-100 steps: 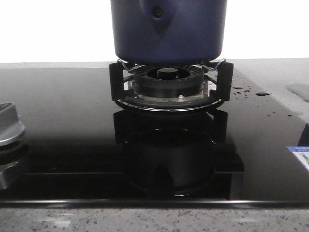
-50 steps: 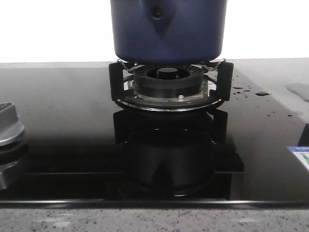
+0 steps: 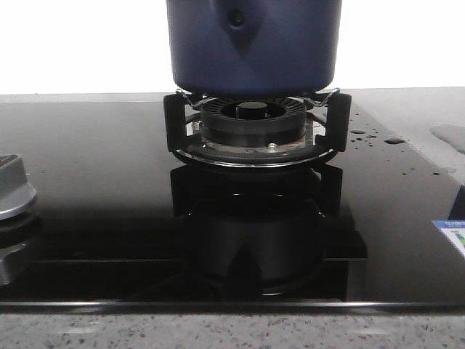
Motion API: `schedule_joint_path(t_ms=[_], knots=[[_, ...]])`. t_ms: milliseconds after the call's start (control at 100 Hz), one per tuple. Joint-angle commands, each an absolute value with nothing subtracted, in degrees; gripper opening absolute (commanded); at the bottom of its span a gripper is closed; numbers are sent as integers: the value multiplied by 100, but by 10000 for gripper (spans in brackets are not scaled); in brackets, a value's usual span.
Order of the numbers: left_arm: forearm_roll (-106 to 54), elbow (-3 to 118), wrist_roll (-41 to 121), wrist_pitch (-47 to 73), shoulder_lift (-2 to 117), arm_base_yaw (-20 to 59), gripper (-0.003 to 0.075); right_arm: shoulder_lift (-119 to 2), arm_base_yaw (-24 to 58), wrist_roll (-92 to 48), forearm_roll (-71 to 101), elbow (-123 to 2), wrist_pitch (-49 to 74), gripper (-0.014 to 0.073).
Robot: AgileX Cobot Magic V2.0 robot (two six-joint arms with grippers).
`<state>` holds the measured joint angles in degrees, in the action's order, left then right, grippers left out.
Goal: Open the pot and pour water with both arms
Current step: 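Hold the glass lid raised above the saucepan with the left gripper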
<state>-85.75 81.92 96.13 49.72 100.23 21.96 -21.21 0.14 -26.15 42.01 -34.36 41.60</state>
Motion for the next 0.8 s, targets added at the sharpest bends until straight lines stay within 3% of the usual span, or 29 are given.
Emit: schedule_joint_path(t_ms=[0,410,500,670,790], knots=[[-9063,8378,9627,4894,9806,2255,545,-2224,19,-2684,4415,-3630,3791,585],[-9488,8378,9915,4633,9806,2470,536,-2224,19,-2684,4415,-3630,3769,585],[-9476,8378,9915,4576,9806,2470,475,-2224,19,-2684,4415,-3630,3769,585],[-9476,8378,9915,4564,9806,2470,287,-2224,19,-2684,4415,-3630,3769,585],[-9529,8378,9915,4574,9794,2470,238,-2224,19,-2684,4380,-3630,3754,585]])
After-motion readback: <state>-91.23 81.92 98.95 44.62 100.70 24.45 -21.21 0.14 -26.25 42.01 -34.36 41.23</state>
